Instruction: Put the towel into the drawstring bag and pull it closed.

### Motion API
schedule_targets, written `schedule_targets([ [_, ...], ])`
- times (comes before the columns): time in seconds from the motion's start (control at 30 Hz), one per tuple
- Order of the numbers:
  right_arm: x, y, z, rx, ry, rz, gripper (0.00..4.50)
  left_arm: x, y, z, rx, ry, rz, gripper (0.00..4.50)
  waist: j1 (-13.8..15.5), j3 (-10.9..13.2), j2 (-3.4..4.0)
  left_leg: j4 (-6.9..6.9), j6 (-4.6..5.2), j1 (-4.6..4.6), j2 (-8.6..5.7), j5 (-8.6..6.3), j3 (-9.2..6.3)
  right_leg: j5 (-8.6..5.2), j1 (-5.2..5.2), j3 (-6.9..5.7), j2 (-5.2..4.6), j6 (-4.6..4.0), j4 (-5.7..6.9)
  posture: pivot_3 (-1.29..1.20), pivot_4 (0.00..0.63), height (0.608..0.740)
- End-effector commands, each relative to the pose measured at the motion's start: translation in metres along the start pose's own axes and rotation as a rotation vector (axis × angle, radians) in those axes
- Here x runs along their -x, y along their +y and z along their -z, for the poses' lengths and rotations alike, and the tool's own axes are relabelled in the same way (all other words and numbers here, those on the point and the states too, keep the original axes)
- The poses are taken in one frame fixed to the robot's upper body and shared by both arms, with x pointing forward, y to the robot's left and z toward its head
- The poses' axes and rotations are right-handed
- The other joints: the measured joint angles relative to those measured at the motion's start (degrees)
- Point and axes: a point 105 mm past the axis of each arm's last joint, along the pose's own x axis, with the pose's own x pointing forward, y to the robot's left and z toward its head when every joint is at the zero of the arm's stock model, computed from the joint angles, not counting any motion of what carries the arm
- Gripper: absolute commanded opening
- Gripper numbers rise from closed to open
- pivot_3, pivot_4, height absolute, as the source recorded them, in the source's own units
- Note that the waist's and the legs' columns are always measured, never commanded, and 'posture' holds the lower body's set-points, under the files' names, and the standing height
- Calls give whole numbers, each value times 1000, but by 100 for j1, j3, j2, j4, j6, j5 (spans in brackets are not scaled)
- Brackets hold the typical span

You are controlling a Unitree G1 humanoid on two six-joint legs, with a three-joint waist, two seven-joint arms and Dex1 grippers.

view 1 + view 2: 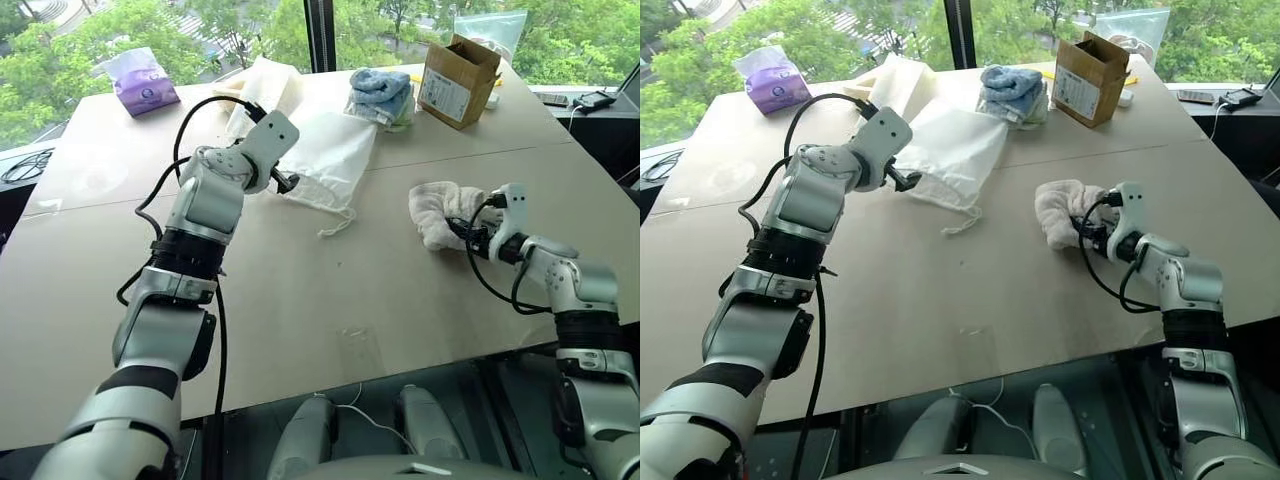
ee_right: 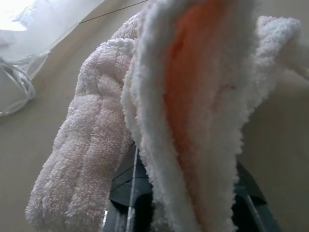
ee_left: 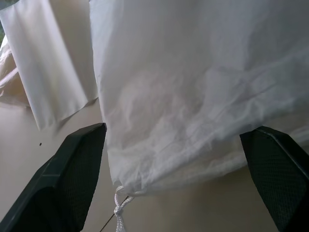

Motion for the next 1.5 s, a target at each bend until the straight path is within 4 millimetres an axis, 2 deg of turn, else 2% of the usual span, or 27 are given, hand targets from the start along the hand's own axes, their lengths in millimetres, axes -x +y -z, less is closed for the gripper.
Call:
schedule_targets([
  [0.03, -1, 7, 10, -31, 30, -38, 3, 5, 4, -11, -82, -49, -3, 4500, 13, 0, 0, 0, 0, 0, 0, 0, 0, 0, 0, 0, 0, 0, 0, 0, 150, 740],
  [0.2, 7, 21, -7, -82, -77, -119, 3, 8, -12, -12, -219, -96, 128, 4500, 17, 0, 1, -3, 0, -2, 0, 0, -2, 0, -2, -2, -1, 0, -4, 0, 150, 740],
  [0.4, 22, 55, -16, -176, -153, -293, 3, 13, -27, -17, -192, -150, 290, 4500, 71, 4, 6, -1, 0, -12, -3, 0, -9, 0, -3, -7, -4, 0, -10, 0, 150, 740],
  [0.47, 25, 62, -16, -185, -163, -321, 3, 12, -25, -16, -219, -155, 290, 4500, 81, 4, 6, -1, 0, -12, -4, 0, -11, 0, -2, -10, -4, 0, -12, 0, 150, 740],
  [0.53, 27, 64, -15, -192, -175, -315, 3, 9, -15, -13, -315, -147, 209, 4500, 92, 4, 6, -1, 0, -11, -4, 0, -13, 0, -2, -12, -4, 0, -12, 0, 150, 740],
  [0.6, 28, 63, -11, -200, -184, -297, 3, 10, -6, -14, -330, -204, 152, 4500, 95, 4, 6, -1, 0, -10, -4, 0, -13, 0, -2, -11, -3, 0, -11, 0, 150, 740],
  [0.7, 28, 63, -6, -205, -187, -282, 3, 15, -8, -13, -336, -297, 138, 4500, 117, 4, 6, -1, 0, -12, -5, 0, -12, 0, -3, -12, -6, 0, -13, 0, 150, 740],
  [0.77, 30, 64, -1, -216, -184, -278, 3, 22, -12, 2, -242, -364, 127, 4500, 117, 0, 12, -2, 1, -12, -5, 0, -11, 0, -3, -11, -8, 0, -15, 0, 150, 740],
  [0.87, 30, 66, 3, -221, -179, -276, 3, 29, -13, 21, -240, -398, 101, 4500, 109, -6, 23, -8, 0, -8, -5, 0, -12, 0, -4, -9, -11, 0, -17, 0, 150, 740],
  [1.0, 23, 71, 4, -223, -172, -289, 3, 25, -5, 58, -113, -346, 83, 4500, 170, -7, 24, 2, 0, -9, -5, 0, -16, 0, -1, -15, -8, -1, -14, 0, 150, 740],
  [1.1, 19, 75, 2, -217, -175, -300, 3, 20, 8, 56, -133, -386, -14, 4500, 185, -8, 25, 3, 1, -8, -8, 0, -16, 0, 0, -15, -9, -1, -13, 0, 150, 740],
  [1.17, 16, 76, 1, -217, -178, -301, 3, 16, 15, 50, -172, -403, -77, 4500, 209, -8, 24, 3, 1, -12, -10, 0, -20, 1, 0, -21, -11, 0, -14, 0, 150, 740],
  [1.23, 15, 77, 1, -215, -179, -301, 3, 11, 16, 47, -333, -395, -136, 4500, 220, -8, 23, 4, 1, -15, -14, 0, -25, 1, 0, -27, -13, 0, -17, 0, 150, 740],
  [1.3, 14, 78, 1, -211, -182, -300, 3, 9, 10, 43, -517, -406, -168, 4500, 219, -8, 23, 3, 1, -15, -16, 0, -23, 1, 1, -25, -15, 0, -17, 0, 150, 740],
  [1.5, 19, 74, 2, -211, -199, -273, 3, 6, -9, 27, -770, -528, -272, 4500, 177, -8, 23, -1, 1, -14, -20, 0, -20, 1, -2, -20, -18, 1, -12, 0, 150, 740],
])
